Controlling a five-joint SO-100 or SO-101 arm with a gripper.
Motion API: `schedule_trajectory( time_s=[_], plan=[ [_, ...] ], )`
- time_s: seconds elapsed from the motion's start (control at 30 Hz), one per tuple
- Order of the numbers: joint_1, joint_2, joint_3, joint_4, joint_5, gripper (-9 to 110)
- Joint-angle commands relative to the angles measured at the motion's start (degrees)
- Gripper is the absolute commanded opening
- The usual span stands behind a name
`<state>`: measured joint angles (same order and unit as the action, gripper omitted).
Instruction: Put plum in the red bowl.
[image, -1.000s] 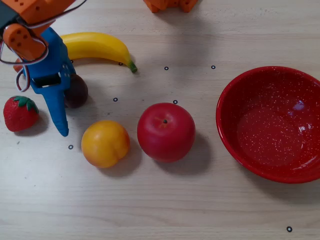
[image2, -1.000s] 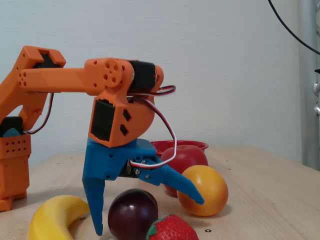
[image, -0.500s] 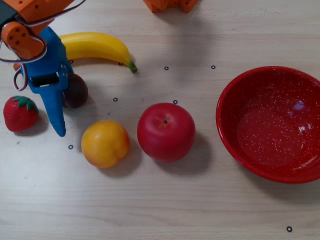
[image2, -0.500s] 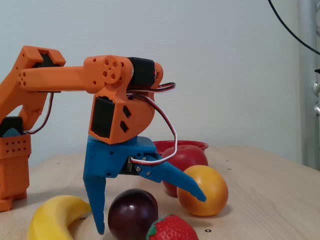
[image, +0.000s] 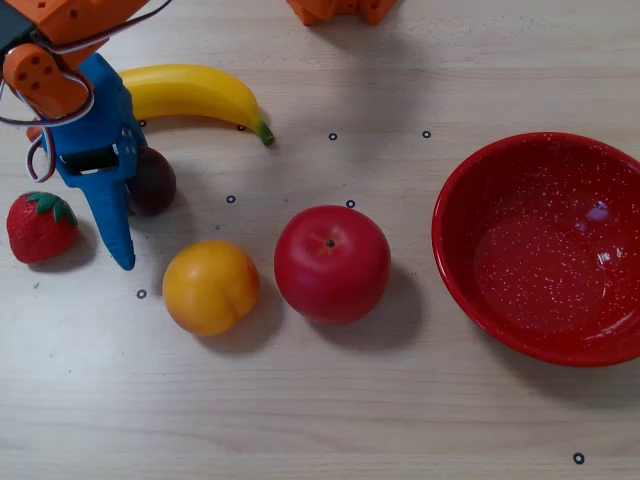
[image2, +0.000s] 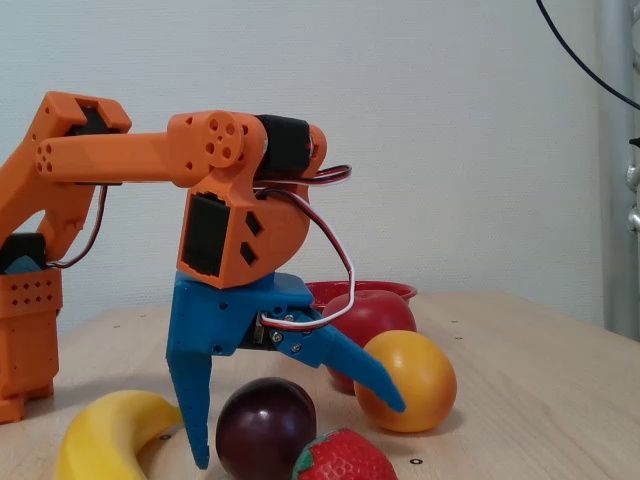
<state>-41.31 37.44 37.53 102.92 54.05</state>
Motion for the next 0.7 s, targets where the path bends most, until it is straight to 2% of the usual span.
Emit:
schedule_trajectory(
  time_s=[0.0,0.67],
  plan=[
    [0.1,2.7,-4.1,-0.9,-0.8,55],
    [-0.2,3.1,-3.5,-0.8,1.1,37]
  ],
)
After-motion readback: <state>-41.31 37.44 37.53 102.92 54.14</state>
